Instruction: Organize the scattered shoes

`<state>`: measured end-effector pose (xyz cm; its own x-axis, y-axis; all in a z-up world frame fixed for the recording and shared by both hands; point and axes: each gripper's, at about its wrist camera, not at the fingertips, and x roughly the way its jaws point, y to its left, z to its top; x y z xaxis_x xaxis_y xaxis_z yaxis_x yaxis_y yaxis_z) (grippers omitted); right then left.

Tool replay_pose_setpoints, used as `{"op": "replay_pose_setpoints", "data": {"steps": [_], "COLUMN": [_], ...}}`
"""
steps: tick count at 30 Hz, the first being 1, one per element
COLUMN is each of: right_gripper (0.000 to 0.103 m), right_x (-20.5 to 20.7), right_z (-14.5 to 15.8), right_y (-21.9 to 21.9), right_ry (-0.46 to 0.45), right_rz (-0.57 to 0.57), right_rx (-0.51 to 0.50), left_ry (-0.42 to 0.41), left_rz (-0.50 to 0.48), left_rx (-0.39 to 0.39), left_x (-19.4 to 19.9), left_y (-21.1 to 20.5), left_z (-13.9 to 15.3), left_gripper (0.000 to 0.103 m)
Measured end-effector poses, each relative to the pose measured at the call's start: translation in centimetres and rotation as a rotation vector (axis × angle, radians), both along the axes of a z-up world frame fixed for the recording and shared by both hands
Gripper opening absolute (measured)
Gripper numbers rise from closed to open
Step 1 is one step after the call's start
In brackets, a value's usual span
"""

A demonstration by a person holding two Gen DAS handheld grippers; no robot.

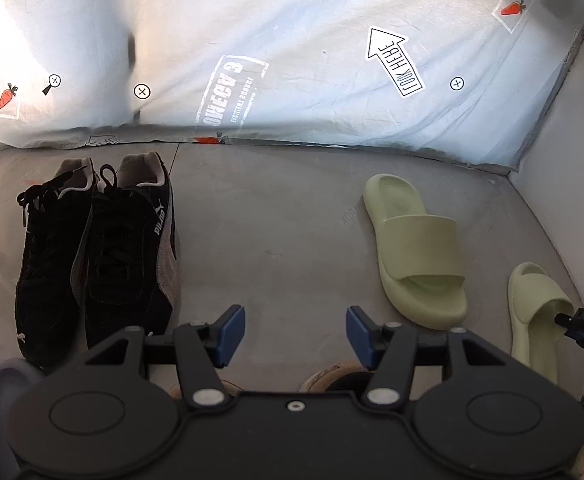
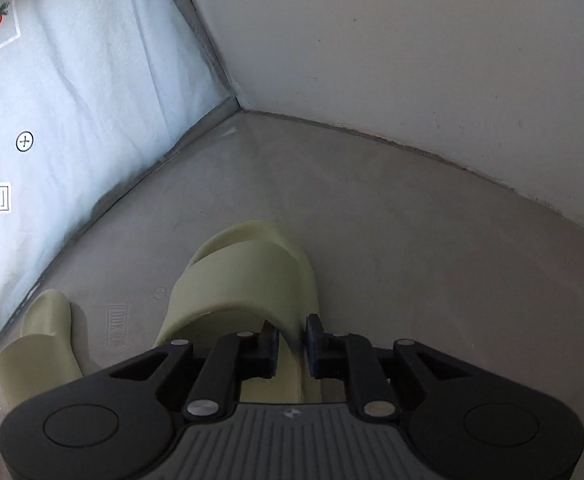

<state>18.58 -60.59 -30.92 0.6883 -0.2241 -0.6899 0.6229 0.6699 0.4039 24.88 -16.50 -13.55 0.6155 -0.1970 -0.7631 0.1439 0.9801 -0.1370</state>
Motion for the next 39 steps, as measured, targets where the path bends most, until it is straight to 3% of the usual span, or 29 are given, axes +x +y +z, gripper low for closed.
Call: {"op": "replay_pose_setpoints", "data": {"steps": [2,5,6,8,11,12,16,20,24,26,28,29,30,31,37,39], "right_gripper": [0.038,0.038,0.035,0.018,0.015,0.008,0.005,0.005,0.009,0.025,0.062,0.073,0.092,0.098,0.098,0.098], "right_x": [-1.1,-3.4,-4.0,-4.9,-6.1,-6.4,-5.1,-1.0,2.8,3.1,2.5,2.2,2.0,2.1,5.0,6.1], "right_z": [0.7,1.8,1.8,1.3,0.0,-0.4,-1.5,-1.8,-0.8,1.4,3.4,4.0,4.4,4.5,1.2,0.4], "right_y": [0.3,0.4,0.5,1.5,4.0,4.8,7.5,10.2,11.3,10.5,9.1,8.3,7.6,6.8,4.4,4.0], "right_ry": [0.0,0.05,0.087,0.175,0.271,0.276,0.258,0.176,0.11,0.044,-0.019,-0.029,-0.02,0.014,0.31,0.344], "right_rz": [0.013,0.066,0.104,0.212,0.356,0.389,0.489,0.602,0.703,0.76,0.832,0.88,0.935,0.996,1.357,1.501], "right_rx": [-0.02,-0.092,-0.104,-0.136,-0.183,-0.18,-0.142,-0.1,-0.14,-0.216,-0.317,-0.389,-0.471,-0.561,-1.124,-1.212], "left_ry": [-0.002,-0.002,-0.001,0.007,0.016,0.017,0.004,-0.009,-0.002,-0.001,0.002,0.006,0.011,0.018,0.05,0.047], "left_rz": [-0.011,-0.019,-0.019,-0.019,-0.029,-0.033,-0.052,-0.053,-0.023,-0.005,0.013,0.02,0.021,0.018,-0.015,-0.022], "left_rx": [0.002,-0.002,-0.004,-0.008,-0.019,-0.02,-0.005,0.007,-0.001,0.001,-0.006,-0.016,-0.028,-0.041,-0.045,-0.05], "left_x": [-0.2,-0.4,-0.4,-0.3,-0.3,-0.3,-0.5,-0.7,-0.7,-0.6,-0.3,0.0,0.3,0.5,1.4,1.2], "left_y": [-0.2,-0.3,-0.3,-0.3,-0.4,-0.5,-0.9,-1.0,-0.3,0.0,0.3,0.3,0.3,0.2,-1.6,-1.9], "left_z": [0.1,0.1,0.1,-0.1,-0.2,-0.2,0.1,0.5,0.7,0.6,0.4,0.3,0.2,0.2,-0.2,-0.1], "left_gripper": [0.057,0.057,0.057,0.057,0.057,0.057,0.057,0.058,0.058,0.059,0.059,0.059,0.059,0.059,0.059,0.059]}}
